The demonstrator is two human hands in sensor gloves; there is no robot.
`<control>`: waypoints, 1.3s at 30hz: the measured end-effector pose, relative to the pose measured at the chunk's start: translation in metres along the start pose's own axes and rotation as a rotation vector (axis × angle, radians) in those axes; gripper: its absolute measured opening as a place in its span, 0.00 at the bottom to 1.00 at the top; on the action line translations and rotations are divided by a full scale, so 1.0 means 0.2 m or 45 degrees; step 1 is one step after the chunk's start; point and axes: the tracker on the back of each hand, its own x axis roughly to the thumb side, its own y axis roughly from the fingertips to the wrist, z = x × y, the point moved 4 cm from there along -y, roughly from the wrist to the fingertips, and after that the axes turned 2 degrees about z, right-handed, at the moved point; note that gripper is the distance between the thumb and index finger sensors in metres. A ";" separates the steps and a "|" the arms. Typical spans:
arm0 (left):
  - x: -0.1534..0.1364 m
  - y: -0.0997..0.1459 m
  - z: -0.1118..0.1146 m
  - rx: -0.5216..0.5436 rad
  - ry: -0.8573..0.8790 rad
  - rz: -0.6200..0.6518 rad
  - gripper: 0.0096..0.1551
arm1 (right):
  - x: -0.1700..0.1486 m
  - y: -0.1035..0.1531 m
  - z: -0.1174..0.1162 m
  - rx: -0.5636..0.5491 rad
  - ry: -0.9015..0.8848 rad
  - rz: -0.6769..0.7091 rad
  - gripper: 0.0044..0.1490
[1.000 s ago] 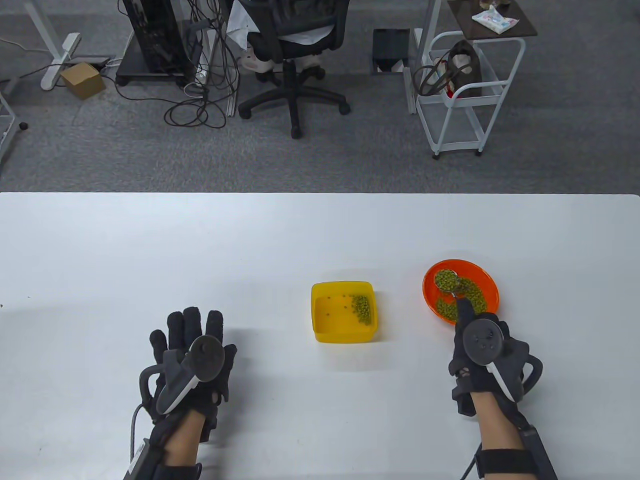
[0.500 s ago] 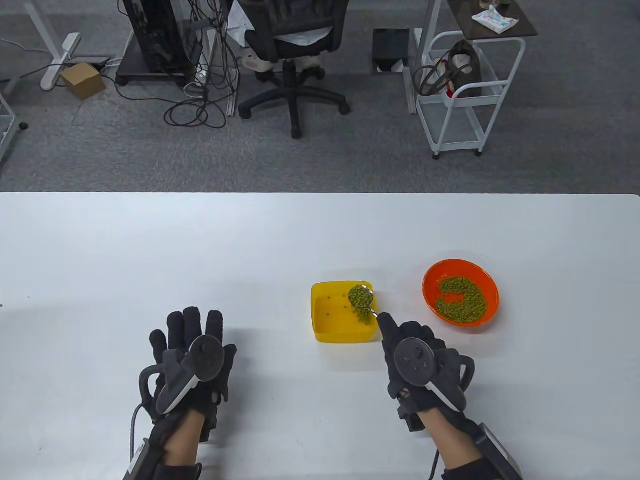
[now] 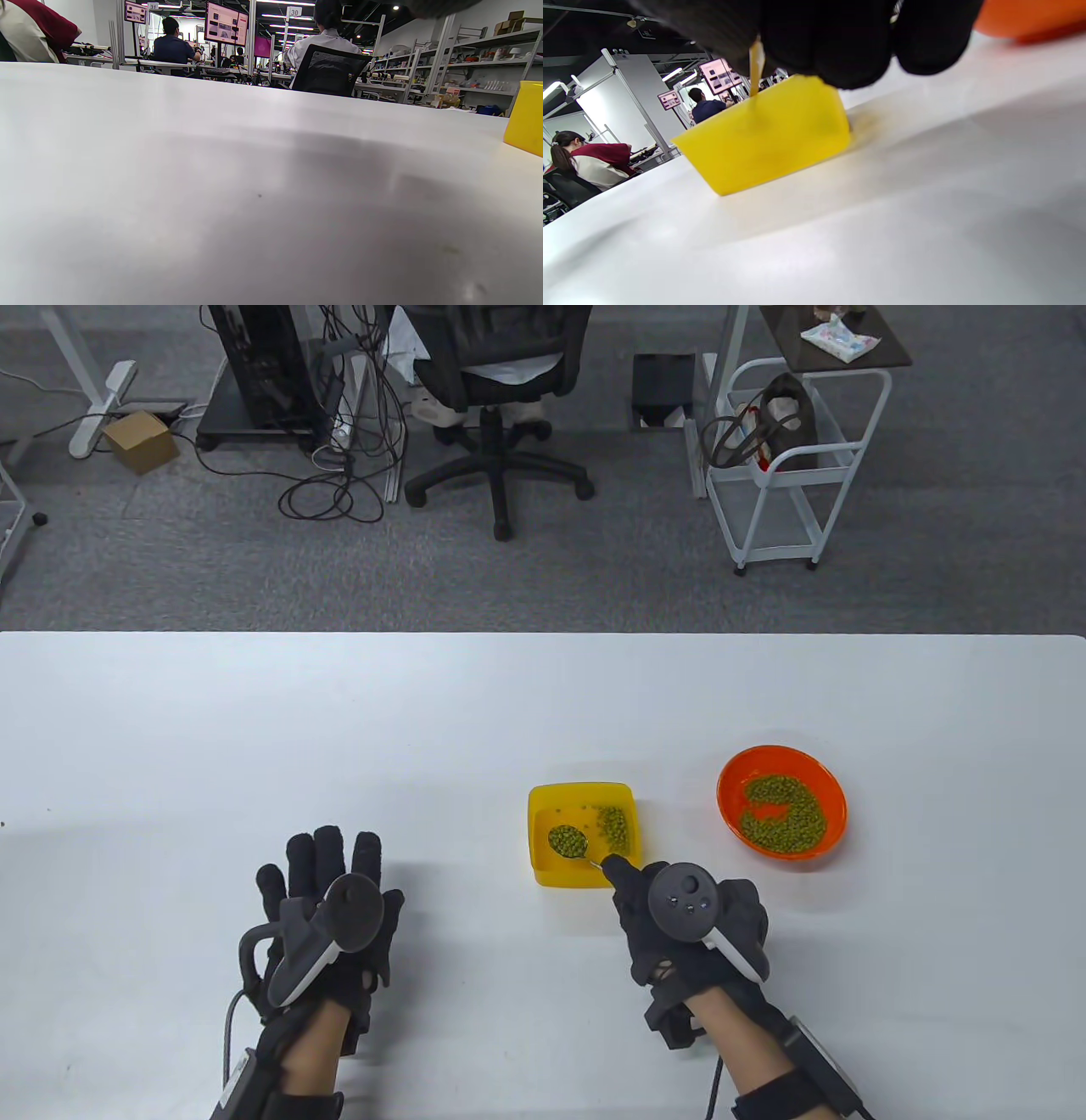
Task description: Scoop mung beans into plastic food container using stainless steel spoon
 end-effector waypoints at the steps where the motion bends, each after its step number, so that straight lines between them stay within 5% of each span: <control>1: 0.00 0.00 0.00 0.000 0.000 0.001 0.43 | -0.01 0.00 0.00 0.003 -0.019 -0.007 0.28; 11: 0.01 0.00 0.00 -0.002 -0.001 -0.001 0.43 | -0.14 -0.04 -0.02 0.141 -0.555 -0.128 0.28; 18: 0.00 0.00 0.01 -0.011 0.008 -0.003 0.43 | -0.22 -0.02 0.07 0.066 -0.823 -0.144 0.28; 26: 0.01 0.00 0.00 -0.003 0.006 0.007 0.43 | -0.53 0.10 0.42 -0.403 -0.534 -0.358 0.28; 32: 0.00 0.00 0.00 0.002 0.012 0.008 0.43 | -0.78 0.18 0.42 -0.354 -0.685 -0.548 0.28; 39: 0.00 0.00 0.00 0.002 0.011 0.008 0.43 | -0.85 0.19 0.39 -0.240 -0.789 -0.644 0.29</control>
